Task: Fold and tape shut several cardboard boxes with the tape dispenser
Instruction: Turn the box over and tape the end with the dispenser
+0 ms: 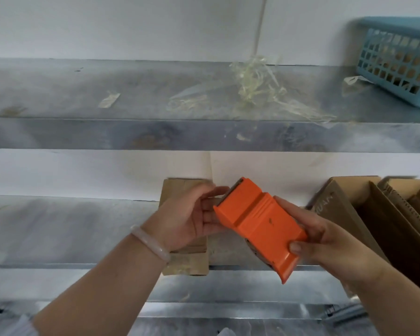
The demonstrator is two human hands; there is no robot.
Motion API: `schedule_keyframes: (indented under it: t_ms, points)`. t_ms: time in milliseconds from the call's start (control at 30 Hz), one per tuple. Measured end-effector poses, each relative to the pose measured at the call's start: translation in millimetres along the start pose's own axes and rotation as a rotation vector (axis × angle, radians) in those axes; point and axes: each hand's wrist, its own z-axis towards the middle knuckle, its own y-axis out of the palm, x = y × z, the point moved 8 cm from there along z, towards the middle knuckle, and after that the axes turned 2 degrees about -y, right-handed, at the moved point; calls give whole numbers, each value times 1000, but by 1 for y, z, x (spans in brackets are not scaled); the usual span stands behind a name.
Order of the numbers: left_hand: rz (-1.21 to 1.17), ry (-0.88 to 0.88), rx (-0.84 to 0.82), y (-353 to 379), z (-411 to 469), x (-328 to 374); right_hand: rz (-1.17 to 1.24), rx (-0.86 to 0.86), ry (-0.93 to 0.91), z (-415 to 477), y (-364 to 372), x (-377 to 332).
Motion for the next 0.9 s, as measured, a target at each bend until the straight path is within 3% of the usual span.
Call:
schedule_keyframes:
  t_ms: [233,533,667,767,900]
  points:
    - [183,62,89,-13,-7,0,-70,-41,-5,7,8,-7]
    - [613,245,368,-25,-22,30,-296,-119,52,8,17,-3]
    - [680,319,355,-19,-25,39,-904,-149,-111,5,33,-7]
    - [757,431,342,-13,-32,45,-1305,-85,-415,1,35,-9]
    - [876,613,294,-5,-46,45,-1457,-22,-813,-9,38,-11]
